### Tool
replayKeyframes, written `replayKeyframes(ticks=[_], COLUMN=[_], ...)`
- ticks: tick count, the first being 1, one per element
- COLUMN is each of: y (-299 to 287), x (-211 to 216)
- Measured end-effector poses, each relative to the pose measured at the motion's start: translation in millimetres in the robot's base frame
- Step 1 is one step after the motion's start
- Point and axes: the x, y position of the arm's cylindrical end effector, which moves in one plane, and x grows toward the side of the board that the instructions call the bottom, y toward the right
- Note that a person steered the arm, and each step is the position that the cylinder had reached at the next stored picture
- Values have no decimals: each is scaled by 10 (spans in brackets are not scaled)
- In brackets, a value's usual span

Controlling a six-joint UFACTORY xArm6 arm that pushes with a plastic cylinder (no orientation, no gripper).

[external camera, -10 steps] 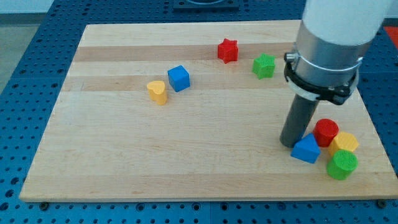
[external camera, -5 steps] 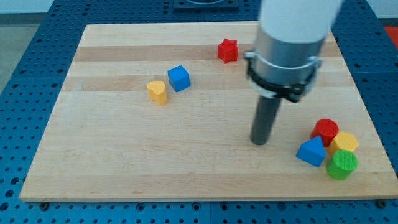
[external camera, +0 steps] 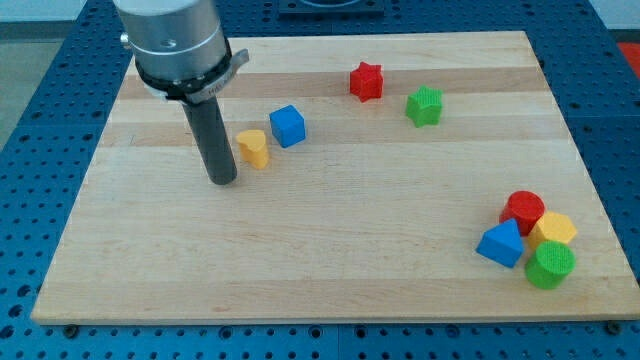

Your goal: Move the heart close to the red circle

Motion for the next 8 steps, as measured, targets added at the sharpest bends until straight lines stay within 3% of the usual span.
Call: replayKeyframes(ticks=[4, 8], y=[155, 1254], x=[-371, -377])
